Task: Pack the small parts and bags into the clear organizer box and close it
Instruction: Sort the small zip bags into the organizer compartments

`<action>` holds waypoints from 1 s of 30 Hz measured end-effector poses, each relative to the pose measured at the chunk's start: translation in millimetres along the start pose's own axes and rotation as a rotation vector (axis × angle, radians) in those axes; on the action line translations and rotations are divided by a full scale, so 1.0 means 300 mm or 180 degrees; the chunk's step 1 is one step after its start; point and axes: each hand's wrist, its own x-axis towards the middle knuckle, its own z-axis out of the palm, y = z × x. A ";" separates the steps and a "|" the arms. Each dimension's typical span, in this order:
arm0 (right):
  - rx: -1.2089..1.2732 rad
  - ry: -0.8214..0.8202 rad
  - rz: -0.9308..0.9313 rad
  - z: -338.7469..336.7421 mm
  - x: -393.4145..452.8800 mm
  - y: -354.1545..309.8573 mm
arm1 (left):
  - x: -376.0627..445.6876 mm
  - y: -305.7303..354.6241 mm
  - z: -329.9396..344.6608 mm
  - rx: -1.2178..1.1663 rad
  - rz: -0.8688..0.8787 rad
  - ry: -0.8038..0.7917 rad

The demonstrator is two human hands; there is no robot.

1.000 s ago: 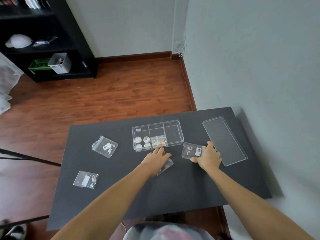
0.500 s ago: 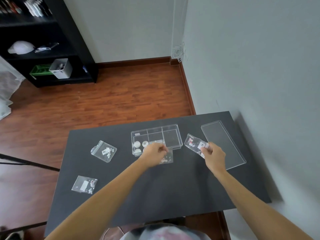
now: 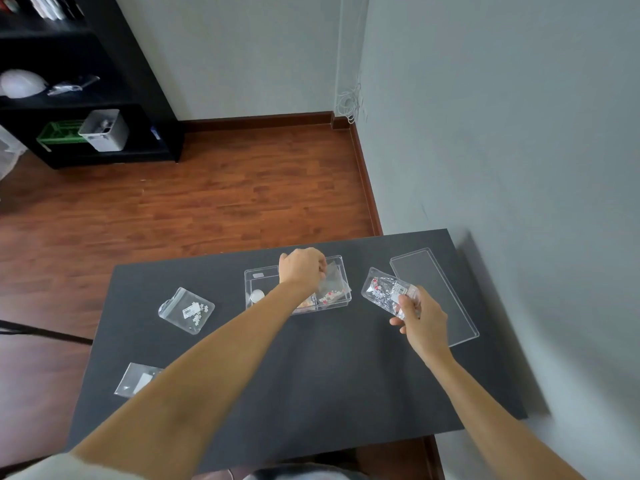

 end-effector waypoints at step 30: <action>-0.0363 0.0104 -0.0833 0.025 0.087 -0.130 | -0.073 -0.201 0.089 0.0169 0.0863 0.1094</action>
